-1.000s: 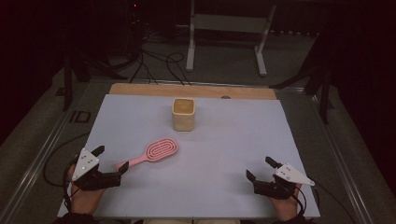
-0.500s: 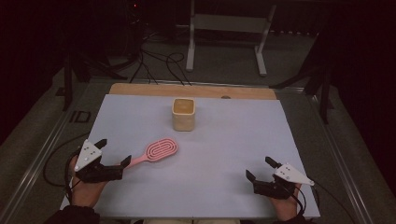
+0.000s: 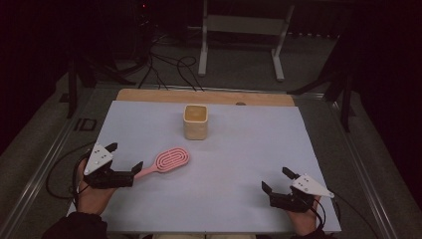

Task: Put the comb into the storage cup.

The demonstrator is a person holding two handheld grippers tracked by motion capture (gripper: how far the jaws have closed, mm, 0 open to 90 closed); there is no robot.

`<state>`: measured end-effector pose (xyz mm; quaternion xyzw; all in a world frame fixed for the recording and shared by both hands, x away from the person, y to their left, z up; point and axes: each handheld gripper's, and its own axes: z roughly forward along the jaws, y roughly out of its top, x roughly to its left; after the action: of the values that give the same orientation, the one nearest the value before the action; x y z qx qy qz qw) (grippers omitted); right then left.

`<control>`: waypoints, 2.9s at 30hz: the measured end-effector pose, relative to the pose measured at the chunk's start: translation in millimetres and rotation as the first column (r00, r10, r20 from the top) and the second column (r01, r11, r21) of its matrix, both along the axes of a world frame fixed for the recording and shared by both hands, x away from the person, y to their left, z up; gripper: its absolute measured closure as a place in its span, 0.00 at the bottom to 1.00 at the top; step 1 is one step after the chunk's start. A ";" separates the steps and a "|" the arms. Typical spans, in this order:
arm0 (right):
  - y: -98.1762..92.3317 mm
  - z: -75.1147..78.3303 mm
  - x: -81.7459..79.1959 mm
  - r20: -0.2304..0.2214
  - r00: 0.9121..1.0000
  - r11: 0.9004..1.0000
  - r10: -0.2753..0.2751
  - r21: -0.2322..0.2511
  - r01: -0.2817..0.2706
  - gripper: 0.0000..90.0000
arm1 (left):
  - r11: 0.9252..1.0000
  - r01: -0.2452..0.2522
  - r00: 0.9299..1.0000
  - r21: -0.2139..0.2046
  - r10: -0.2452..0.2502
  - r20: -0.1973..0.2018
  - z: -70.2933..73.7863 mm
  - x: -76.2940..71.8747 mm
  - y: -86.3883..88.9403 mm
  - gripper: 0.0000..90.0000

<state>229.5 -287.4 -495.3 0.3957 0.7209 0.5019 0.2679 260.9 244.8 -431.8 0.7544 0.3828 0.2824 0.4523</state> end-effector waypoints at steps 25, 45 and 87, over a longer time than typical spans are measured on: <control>0.7 -1.0 1.2 -0.010 1.000 1.000 0.007 -0.005 -0.007 0.09 | 0.987 0.076 0.990 0.140 -0.059 -0.124 -0.2 26.9 -20.8 0.00; 1.3 -1.4 1.8 -0.015 1.000 1.000 0.009 -0.008 -0.009 0.09 | 0.970 0.125 0.978 0.209 -0.086 -0.188 -3.8 43.8 -32.6 0.00; 2.5 -2.6 3.0 -0.024 1.000 1.000 0.020 -0.019 -0.020 0.09 | 0.901 0.245 0.941 0.357 -0.133 -0.310 -4.6 69.6 -57.3 0.00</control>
<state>232.5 -284.9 -497.9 0.3916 0.7329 0.4929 0.2581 330.5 187.5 -436.5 0.8952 0.3029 0.1985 0.2598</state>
